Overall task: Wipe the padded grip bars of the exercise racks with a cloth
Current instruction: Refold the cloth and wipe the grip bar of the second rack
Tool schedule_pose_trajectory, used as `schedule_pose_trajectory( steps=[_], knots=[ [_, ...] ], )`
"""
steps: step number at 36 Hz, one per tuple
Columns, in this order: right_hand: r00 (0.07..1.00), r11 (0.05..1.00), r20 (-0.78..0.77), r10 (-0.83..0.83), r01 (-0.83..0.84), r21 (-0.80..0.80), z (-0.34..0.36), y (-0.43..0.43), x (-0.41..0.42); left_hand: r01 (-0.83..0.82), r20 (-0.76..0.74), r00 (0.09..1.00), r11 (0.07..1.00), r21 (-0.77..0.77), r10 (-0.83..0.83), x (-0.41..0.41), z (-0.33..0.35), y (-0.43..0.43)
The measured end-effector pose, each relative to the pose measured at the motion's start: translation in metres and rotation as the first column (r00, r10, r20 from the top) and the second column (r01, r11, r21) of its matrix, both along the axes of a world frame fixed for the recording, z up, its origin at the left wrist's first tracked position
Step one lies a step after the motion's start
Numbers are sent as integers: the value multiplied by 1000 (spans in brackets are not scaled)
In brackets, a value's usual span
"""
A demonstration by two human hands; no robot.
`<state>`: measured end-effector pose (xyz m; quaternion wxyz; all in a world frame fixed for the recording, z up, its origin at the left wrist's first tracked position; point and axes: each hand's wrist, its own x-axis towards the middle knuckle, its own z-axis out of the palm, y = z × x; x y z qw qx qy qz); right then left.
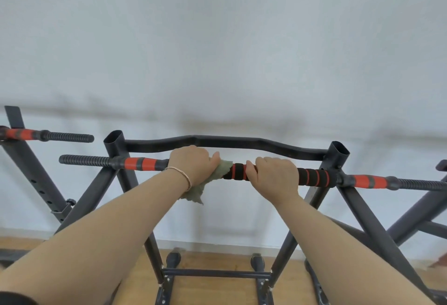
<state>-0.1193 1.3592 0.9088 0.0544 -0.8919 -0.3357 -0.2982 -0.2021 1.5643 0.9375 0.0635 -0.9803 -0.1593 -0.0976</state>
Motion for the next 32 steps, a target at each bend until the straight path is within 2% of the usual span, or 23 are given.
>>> schedule_pose_trajectory(
  steps=[2, 5, 6, 8, 11, 13, 16, 18, 20, 22, 24, 26, 30, 32],
  knots=[
    [993, 990, -88, -79, 67, -128, 6, 2, 3, 45, 22, 999, 995, 85, -47, -1, -3, -1],
    [950, 962, -276, -146, 72, -263, 21, 8, 22, 125, -113, 988, 976, 178, -106, 1, -4, -4],
    [917, 952, -360, -172, 61, -301, 29, 12, 27, 135, -96, 988, 981, 137, -123, 1, -7, -3],
    [828, 936, -519, -212, 20, -351, 39, 20, 31, 48, -65, 997, 991, 126, -40, -4, -4, -5],
    [727, 947, -655, -204, -22, -320, 38, 30, 30, 6, -7, 1000, 994, 109, -5, -2, -8, -7],
    [775, 959, -608, -174, -5, -282, 37, 28, 25, 16, 40, 999, 997, 81, -20, 0, -8, -6],
    [959, 954, -280, -44, -43, -298, 26, 19, 19, 27, 48, 998, 998, 51, -29, 0, -6, -4],
    [990, 972, -137, -33, 0, -234, 19, 13, 7, 29, 15, 999, 999, 34, -30, 1, -4, -2],
    [996, 989, -75, -39, 28, -147, 10, 8, 2, -13, -35, 999, 1000, 28, 14, 0, 2, 5],
    [1000, 997, -8, 10, -11, -77, 5, 6, 3, -120, -63, 991, 990, -74, 115, -3, 7, 15],
    [999, 998, 23, 40, -39, -50, 3, 6, 7, -165, -84, 984, 981, -98, 157, -7, 10, 24],
    [999, 998, 25, 46, -46, -33, 3, 8, 8, -120, -103, 988, 993, -15, 118, -12, 9, 26],
    [999, 990, -36, -19, 14, -140, 8, 12, 11, 81, -294, 956, 975, 207, -17, -22, 4, 22],
    [988, 989, -151, -34, 12, -145, 11, 13, 15, 93, -245, 969, 959, 269, -25, -24, 2, 22]
  ],
)
